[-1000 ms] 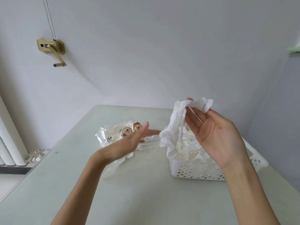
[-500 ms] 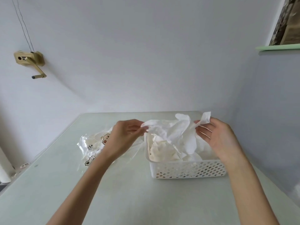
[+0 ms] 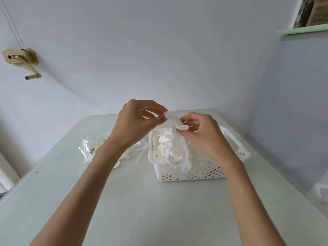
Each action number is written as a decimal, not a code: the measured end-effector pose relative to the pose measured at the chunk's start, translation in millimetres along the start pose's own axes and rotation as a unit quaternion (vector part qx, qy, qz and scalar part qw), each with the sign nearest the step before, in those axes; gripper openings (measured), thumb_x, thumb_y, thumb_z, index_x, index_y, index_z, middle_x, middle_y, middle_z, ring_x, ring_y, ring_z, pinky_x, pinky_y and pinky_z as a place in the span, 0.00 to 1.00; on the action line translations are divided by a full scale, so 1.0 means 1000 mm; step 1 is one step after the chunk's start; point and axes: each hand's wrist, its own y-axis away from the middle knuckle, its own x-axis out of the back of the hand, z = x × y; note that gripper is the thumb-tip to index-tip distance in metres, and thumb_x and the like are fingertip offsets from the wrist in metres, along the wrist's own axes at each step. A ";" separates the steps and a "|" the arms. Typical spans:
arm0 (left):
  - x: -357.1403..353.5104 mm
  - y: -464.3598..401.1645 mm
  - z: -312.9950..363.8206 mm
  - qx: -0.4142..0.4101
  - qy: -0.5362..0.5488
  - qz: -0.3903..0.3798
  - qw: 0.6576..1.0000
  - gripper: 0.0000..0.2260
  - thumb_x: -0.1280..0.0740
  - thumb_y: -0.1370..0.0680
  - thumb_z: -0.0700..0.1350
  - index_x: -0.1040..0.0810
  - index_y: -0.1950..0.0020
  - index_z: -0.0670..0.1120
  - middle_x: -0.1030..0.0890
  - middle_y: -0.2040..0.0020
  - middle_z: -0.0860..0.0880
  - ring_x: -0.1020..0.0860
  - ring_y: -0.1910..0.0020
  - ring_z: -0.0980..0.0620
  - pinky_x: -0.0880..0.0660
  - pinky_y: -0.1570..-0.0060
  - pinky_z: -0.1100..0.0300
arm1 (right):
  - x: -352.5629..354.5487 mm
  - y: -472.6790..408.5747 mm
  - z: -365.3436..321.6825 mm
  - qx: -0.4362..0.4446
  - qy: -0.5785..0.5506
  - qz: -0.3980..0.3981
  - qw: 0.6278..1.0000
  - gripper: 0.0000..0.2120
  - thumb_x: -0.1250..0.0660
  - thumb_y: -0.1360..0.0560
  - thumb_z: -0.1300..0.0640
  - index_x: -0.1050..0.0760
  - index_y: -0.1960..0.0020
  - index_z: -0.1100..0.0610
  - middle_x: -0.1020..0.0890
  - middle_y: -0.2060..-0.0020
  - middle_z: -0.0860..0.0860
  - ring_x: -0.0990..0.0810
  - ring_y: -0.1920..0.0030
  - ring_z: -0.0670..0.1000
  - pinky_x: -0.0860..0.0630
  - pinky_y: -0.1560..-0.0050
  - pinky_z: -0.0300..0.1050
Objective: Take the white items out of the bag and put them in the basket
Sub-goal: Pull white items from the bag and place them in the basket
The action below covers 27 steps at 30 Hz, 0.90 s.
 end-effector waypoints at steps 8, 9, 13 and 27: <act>-0.022 0.017 -0.010 0.160 0.156 -0.183 0.957 0.20 0.32 0.28 0.57 0.21 0.42 0.47 0.15 0.52 0.53 0.17 0.54 0.58 0.24 0.55 0.66 | 0.013 -0.004 0.001 -0.070 -0.282 -0.090 0.953 0.08 0.34 0.23 0.62 0.25 0.44 0.62 0.16 0.58 0.55 0.16 0.58 0.51 0.20 0.60 0.41; -0.025 0.019 -0.009 0.159 0.178 -0.158 0.958 0.16 0.32 0.26 0.54 0.19 0.47 0.43 0.15 0.56 0.51 0.17 0.60 0.55 0.24 0.60 0.65 | 0.013 -0.004 0.002 -0.068 -0.290 -0.070 0.952 0.07 0.34 0.23 0.60 0.23 0.46 0.61 0.16 0.60 0.53 0.16 0.59 0.50 0.21 0.61 0.39; -0.025 0.018 -0.011 0.141 0.215 -0.012 0.966 0.13 0.34 0.22 0.50 0.20 0.60 0.43 0.23 0.71 0.49 0.31 0.73 0.53 0.36 0.74 0.65 | 0.021 -0.010 0.011 -0.094 -0.342 -0.006 0.935 0.06 0.35 0.22 0.60 0.19 0.54 0.57 0.16 0.63 0.50 0.17 0.62 0.46 0.22 0.61 0.36; -0.019 0.007 -0.007 0.082 0.124 -0.174 0.974 0.06 0.35 0.21 0.40 0.18 0.51 0.47 0.15 0.60 0.47 0.17 0.60 0.48 0.22 0.54 0.55 | 0.027 -0.010 0.025 -0.085 -0.216 -0.002 0.973 0.17 0.29 0.26 0.51 0.32 0.67 0.58 0.38 0.71 0.49 0.33 0.68 0.49 0.31 0.58 0.41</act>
